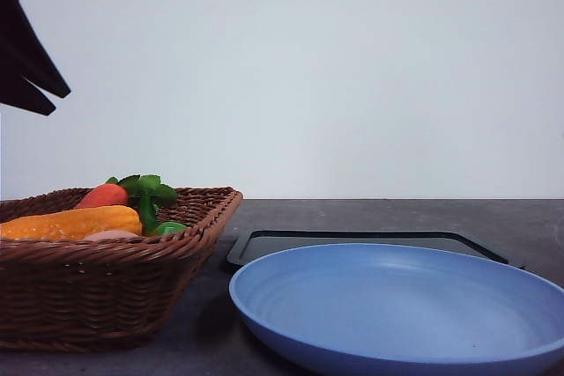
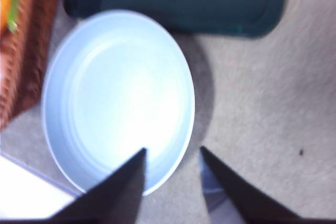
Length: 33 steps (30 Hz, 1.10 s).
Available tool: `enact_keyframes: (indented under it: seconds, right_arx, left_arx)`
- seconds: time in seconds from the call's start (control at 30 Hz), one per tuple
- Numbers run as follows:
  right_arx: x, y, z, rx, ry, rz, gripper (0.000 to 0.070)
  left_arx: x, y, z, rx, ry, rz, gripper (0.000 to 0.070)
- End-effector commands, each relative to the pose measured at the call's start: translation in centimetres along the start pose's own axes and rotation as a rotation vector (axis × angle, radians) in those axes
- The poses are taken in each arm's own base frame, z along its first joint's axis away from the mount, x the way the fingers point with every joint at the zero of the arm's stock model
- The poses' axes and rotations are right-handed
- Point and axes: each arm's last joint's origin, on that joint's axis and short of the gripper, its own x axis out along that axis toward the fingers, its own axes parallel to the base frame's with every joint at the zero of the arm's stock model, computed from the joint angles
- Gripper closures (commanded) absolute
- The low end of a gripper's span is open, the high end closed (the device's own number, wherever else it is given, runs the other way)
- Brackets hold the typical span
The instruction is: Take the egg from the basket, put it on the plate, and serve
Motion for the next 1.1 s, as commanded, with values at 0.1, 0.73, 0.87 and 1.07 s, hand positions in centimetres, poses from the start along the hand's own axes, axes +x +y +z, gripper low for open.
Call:
enact_keyframes:
  seconds: [0.1, 0.73, 0.87, 1.07]
  right_arx:
    - [2.5, -0.4, 0.9, -0.024, 0.060, 0.010, 0.0450]
    - [9.3, -1.9, 0.2, 0.001, 0.148, 0.029, 0.0668]
    - [9.3, -1.9, 0.2, 0.006, 0.147, 0.028, 0.0700]
    - [8.6, -1.7, 0.1, 0.013, 0.137, 0.028, 0.0700]
  left_arx:
    - [0.0, -0.2, 0.5, 0.011, -0.011, -0.007, 0.0429]
    - [0.0, -0.2, 0.5, -0.005, -0.009, -0.006, 0.0404]
    - [0.0, -0.2, 0.5, -0.006, -0.008, -0.007, 0.0406]
    - [0.1, -0.4, 0.4, 0.000, 0.001, -0.014, 0.0311]
